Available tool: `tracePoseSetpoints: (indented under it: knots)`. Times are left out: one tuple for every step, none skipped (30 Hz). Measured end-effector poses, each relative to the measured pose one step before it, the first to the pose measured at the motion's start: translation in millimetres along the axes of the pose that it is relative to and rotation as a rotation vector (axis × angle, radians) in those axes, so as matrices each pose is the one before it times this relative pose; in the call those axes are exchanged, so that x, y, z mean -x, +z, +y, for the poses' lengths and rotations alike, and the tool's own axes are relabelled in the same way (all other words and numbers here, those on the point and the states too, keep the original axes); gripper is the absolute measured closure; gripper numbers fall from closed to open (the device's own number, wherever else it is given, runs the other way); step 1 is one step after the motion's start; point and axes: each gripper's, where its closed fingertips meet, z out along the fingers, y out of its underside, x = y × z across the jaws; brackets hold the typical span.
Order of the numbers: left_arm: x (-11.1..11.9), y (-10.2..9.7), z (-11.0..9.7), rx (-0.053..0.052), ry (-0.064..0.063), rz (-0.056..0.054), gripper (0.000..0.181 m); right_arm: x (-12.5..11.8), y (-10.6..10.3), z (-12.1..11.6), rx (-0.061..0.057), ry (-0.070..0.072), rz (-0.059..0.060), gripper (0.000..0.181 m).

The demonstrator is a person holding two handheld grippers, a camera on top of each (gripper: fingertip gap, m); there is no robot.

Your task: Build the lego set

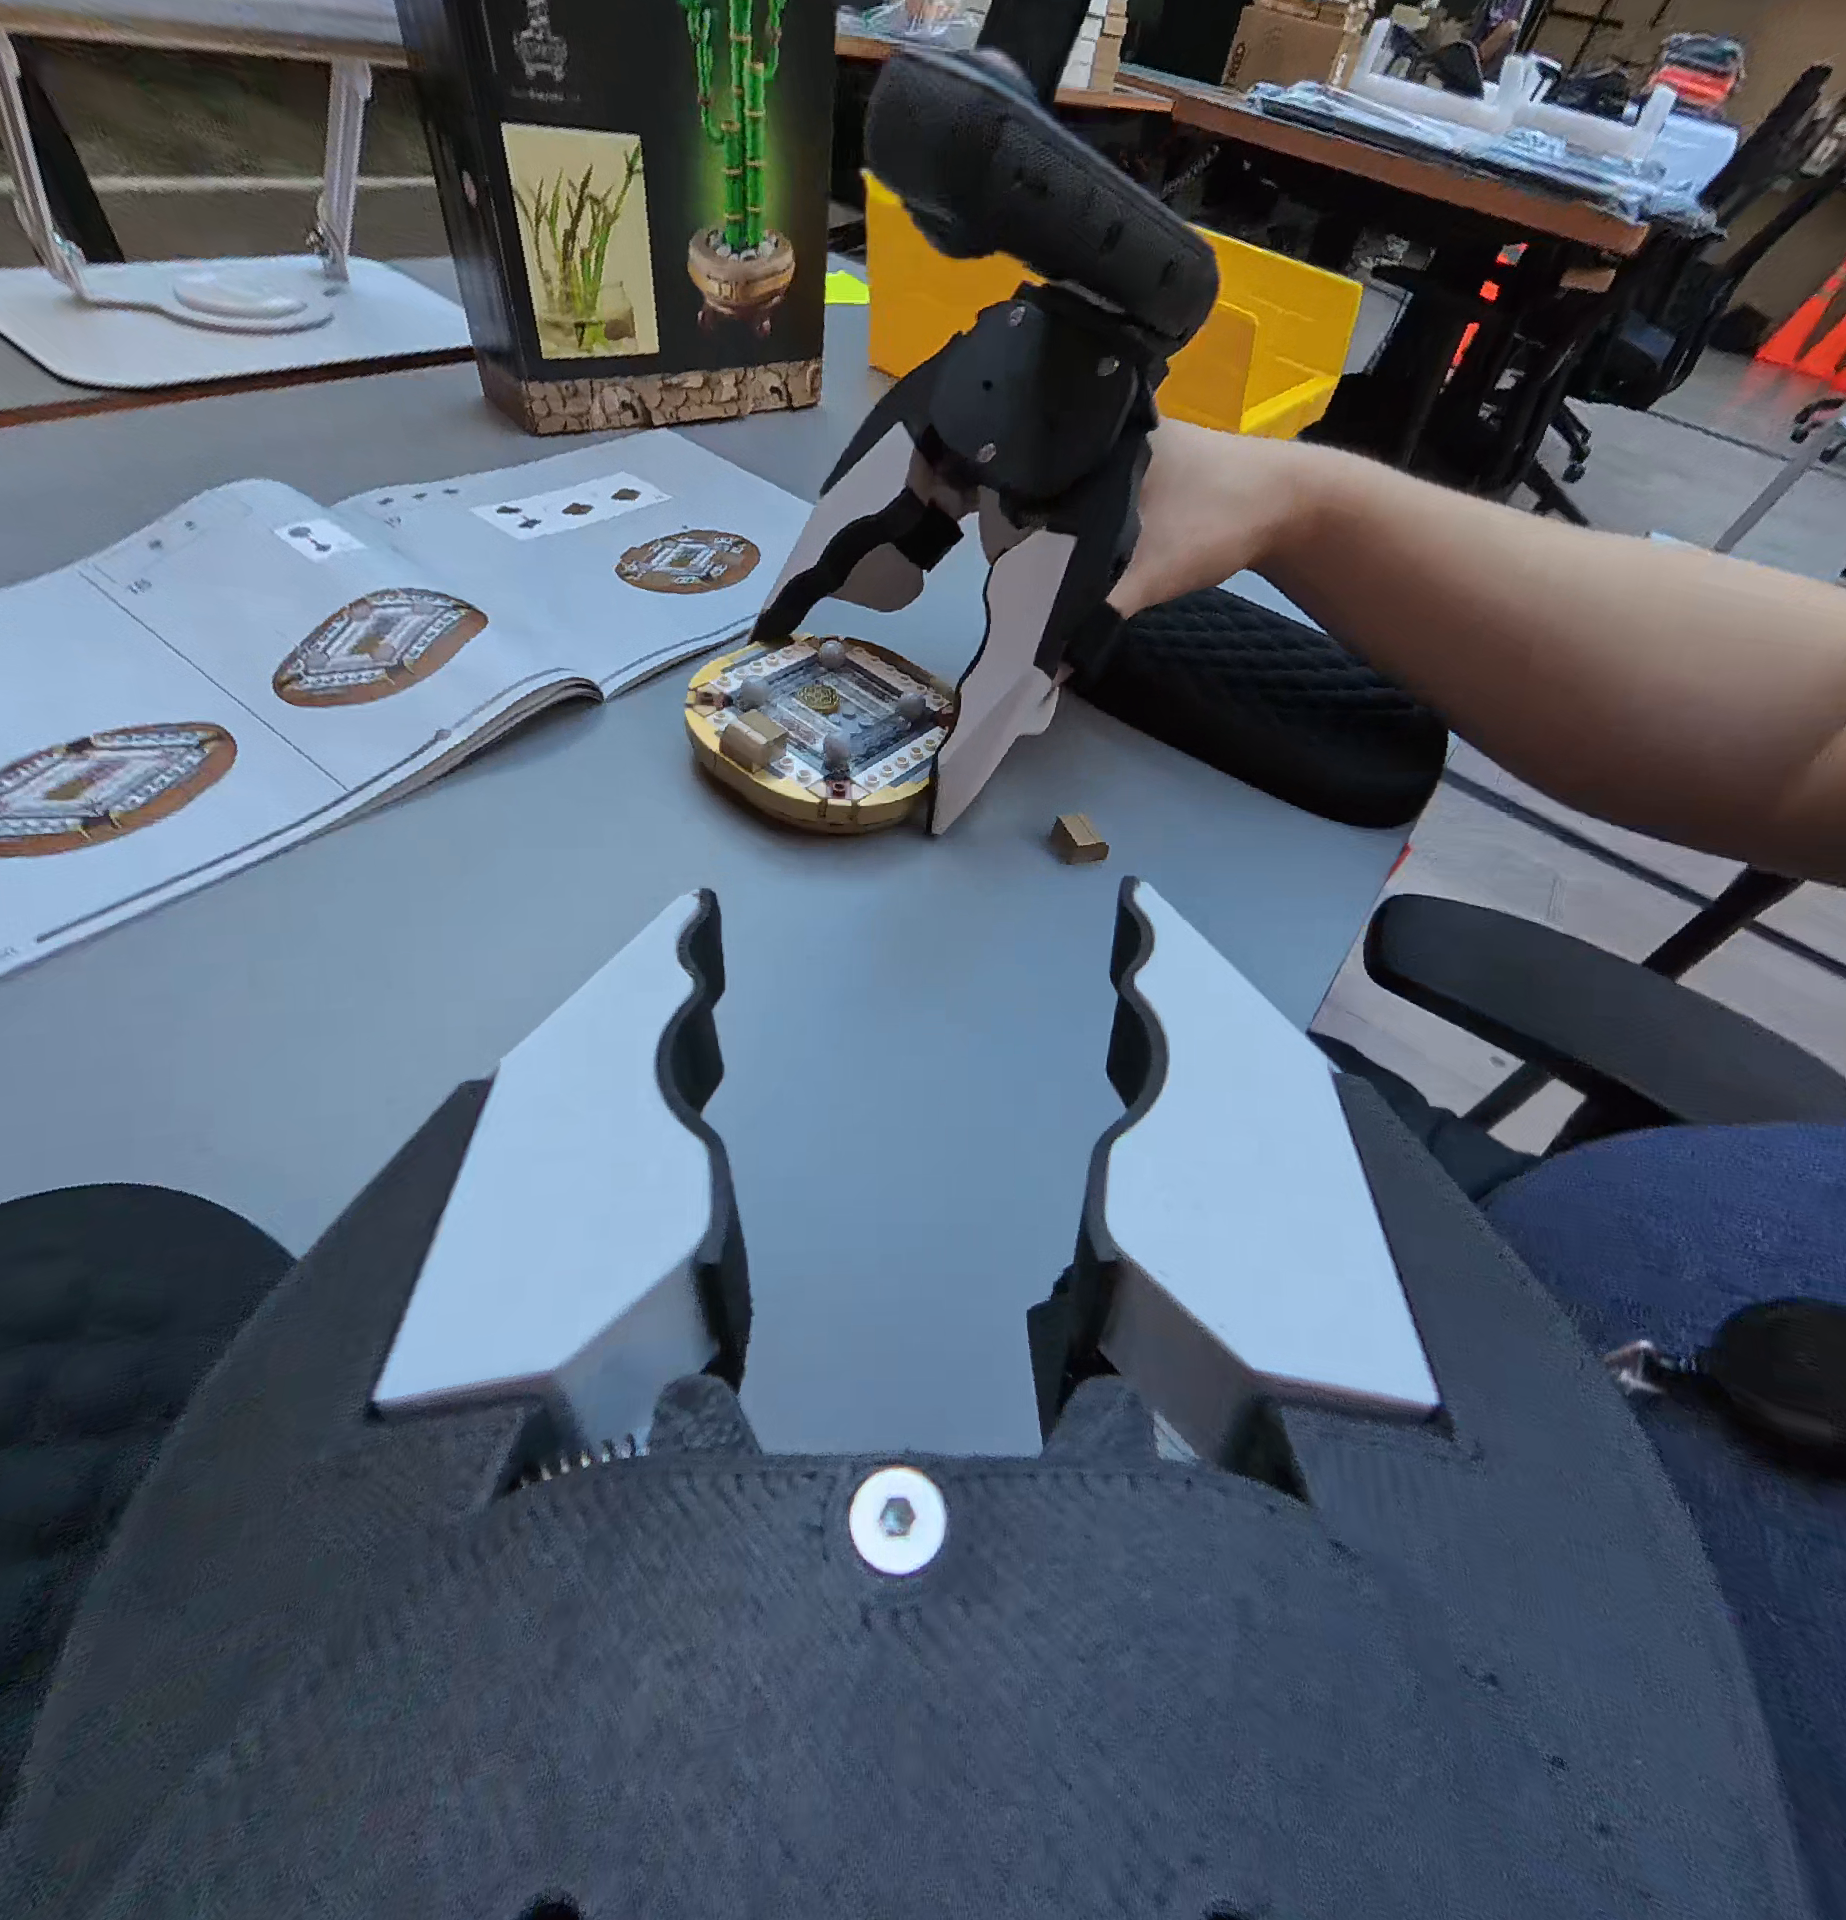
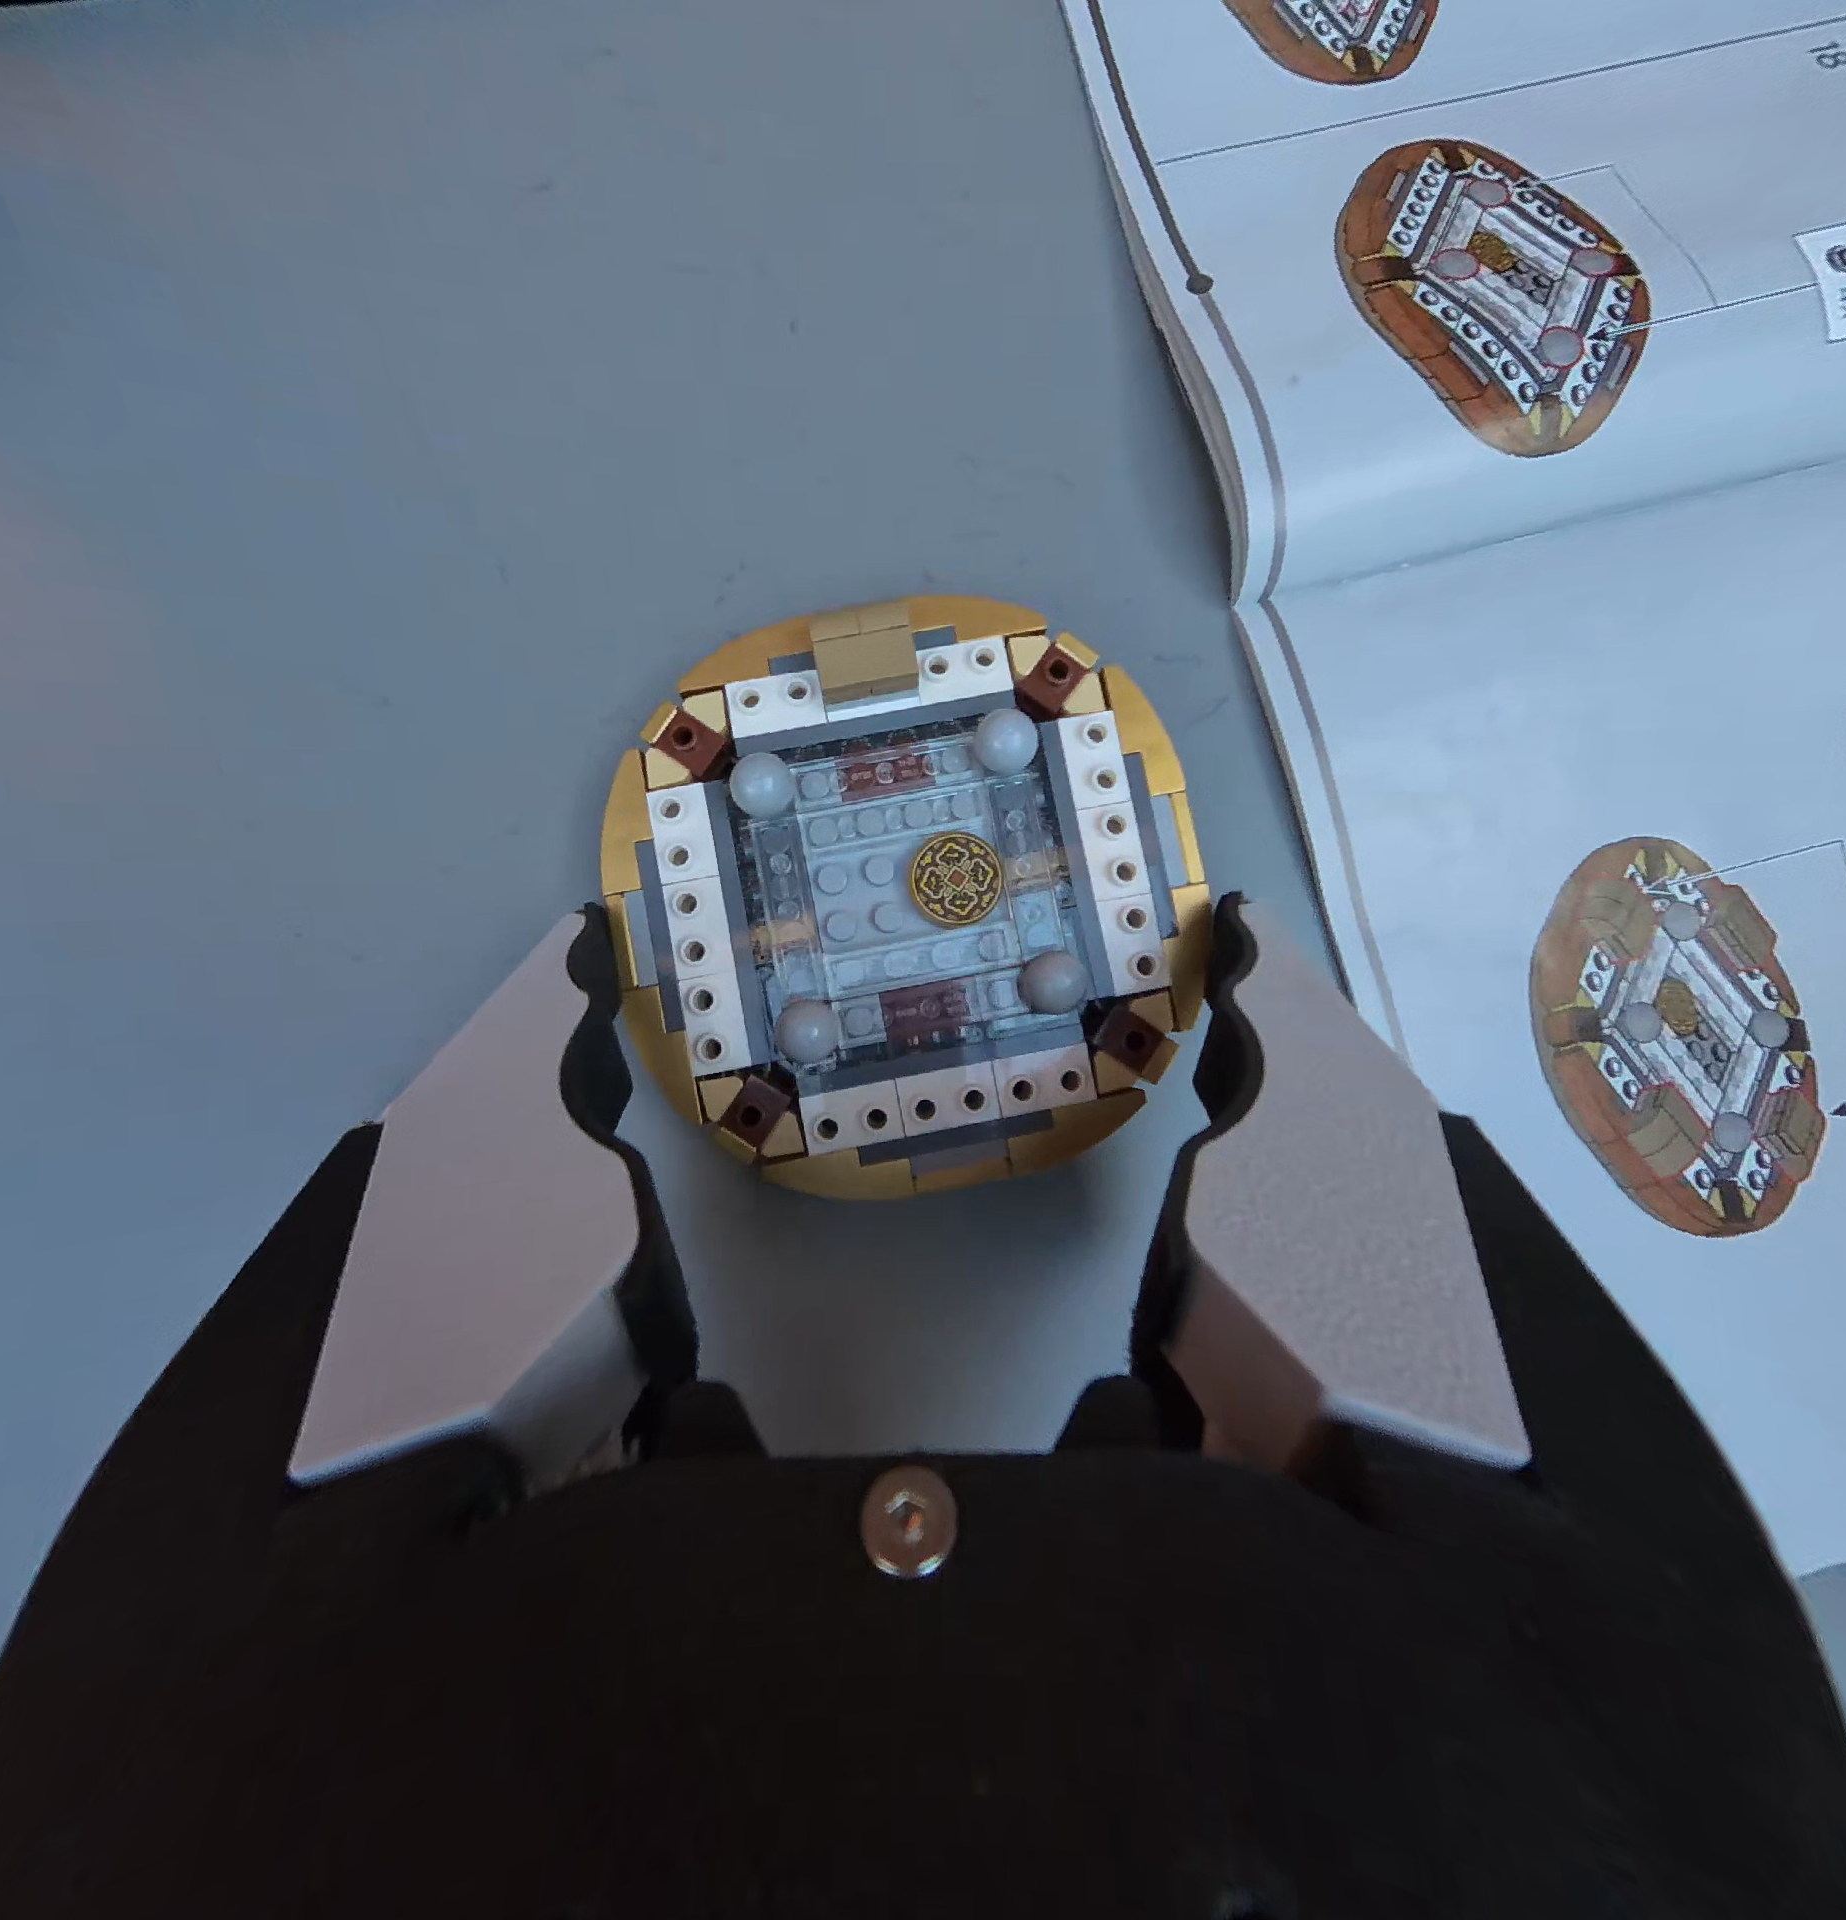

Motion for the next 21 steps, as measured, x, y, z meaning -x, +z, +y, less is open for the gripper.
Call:
tracePoseSetpoints:
  knots:
    - [4.51,6.66,2.07,0.0064,-0.0472,0.0027,0.107,0.41,-0.95,-0.88,-0.0133,0.0275,-0.0093,0.069]
    - [4.62,7.95,3.39,0.0231,-0.0646,0.0097,0.106,1.09,-1.41,-1.73,-0.0249,0.0390,-0.0221,0.069]
    - [3.69,8.89,3.62,0.0372,-0.0788,0.0225,0.105,1.69,-1.96,-2.14,-0.0317,0.0461,-0.0310,0.069]
    - [1.45,8.71,0.97,0.0309,-0.0804,0.0422,0.109,1.24,-2.07,-2.11,-0.0353,0.0474,-0.0302,0.069]
    - [0.39,7.41,-2.93,0.0145,-0.0812,0.0478,0.115,0.59,-1.78,-1.82,-0.0375,0.0386,-0.0225,0.069]
    - [0.53,6.50,-5.88,-0.0065,-0.0719,0.0358,0.118,0.45,-2.08,-0.42,-0.0201,0.0263,-0.0166,0.069]
    - [3.35,6.12,-6.38,-0.0151,-0.0588,0.0118,0.119,0.73,-2.10,-0.67,-0.0131,0.0225,-0.0111,0.069]
    - [6.88,6.30,-3.76,0.0017,-0.0580,-0.0121,0.119,0.78,-1.26,-0.91,-0.0112,0.0066,-0.0036,0.069]
    - [7.57,6.91,-0.80,0.0212,-0.0571,-0.0185,0.119,0.91,-0.09,1.04,0.0036,-0.0059,0.0017,0.069]
    - [5.70,7.22,1.03,0.0320,-0.0575,-0.0086,0.119,0.98,0.88,2.07,0.0142,-0.0083,0.0031,0.069]
    - [2.06,6.80,0.03,0.0245,-0.0487,0.0076,0.120,0.81,0.81,0.64,0.0077,-0.0124,0.0058,0.069]
    - [2.63,6.18,1.04,0.0237,-0.0342,-0.0072,0.122,0.26,0.70,0.70,0.0077,-0.0120,0.0072,0.069]
    - [3.15,5.58,3.01,0.0361,-0.0115,-0.0182,0.123,0.52,0.31,0.63,0.0064,-0.0062,0.0008,0.069]
    - [2.98,4.94,2.29,0.0282,0.0034,-0.0230,0.123,0.63,0.05,0.08,0.0013,0.0030,-0.0054,0.069]
    - [0.19,3.90,0.55,0.0100,0.0000,-0.0077,0.126,0.14,-0.36,-0.37,-0.0033,0.0107,-0.0065,0.069]
    - [-2.09,3.11,0.26,0.0063,-0.0122,0.0092,0.126,0.30,-0.58,-0.57,-0.0060,0.0154,-0.0121,0.069]
    - [-2.26,2.50,0.39,0.0061,-0.0188,0.0137,0.127,0.45,-0.82,-0.95,-0.0093,0.0148,-0.0135,0.069]
    - [-1.71,2.11,-0.47,-0.0013,-0.0194,0.0153,0.126,0.51,-0.64,-0.62,-0.0070,0.0127,-0.0126,0.069]
    - [-0.98,1.76,-0.90,-0.0073,-0.0211,0.0151,0.127,0.77,-0.63,-0.44,-0.0050,0.0095,-0.0117,0.069]
    - [-0.95,1.68,-1.31,-0.0105,-0.0269,0.0207,0.127,0.80,-0.38,-0.14,-0.0030,0.0065,-0.0090,0.069]
    - [-0.75,1.56,-1.35,-0.0138,-0.0308,0.0234,0.128,0.28,-0.13,-0.06,-0.0020,0.0019,-0.0037,0.069]
